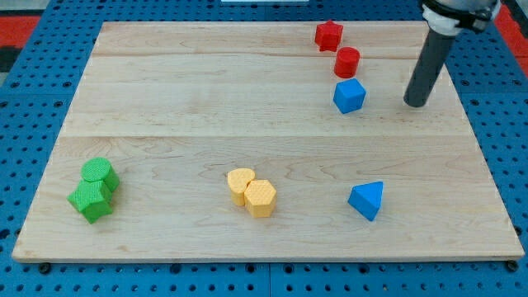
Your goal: Push the blue cube towards the center right
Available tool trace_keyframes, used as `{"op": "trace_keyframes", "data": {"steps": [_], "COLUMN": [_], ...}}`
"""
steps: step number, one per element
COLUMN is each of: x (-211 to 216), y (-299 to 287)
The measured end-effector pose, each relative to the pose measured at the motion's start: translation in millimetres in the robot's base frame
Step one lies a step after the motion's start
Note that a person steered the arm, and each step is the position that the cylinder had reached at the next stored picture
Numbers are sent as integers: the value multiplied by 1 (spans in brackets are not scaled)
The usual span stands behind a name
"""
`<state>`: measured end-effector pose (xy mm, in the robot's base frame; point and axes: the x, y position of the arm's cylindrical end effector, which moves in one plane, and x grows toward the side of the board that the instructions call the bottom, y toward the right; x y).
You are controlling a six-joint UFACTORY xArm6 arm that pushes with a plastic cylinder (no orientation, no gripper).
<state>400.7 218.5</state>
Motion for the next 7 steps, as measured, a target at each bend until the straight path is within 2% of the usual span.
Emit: {"op": "trace_keyframes", "data": {"steps": [1, 2, 3, 5, 7], "x": [52, 58, 56, 2, -21], "y": [-23, -110, -147, -147, -111]}}
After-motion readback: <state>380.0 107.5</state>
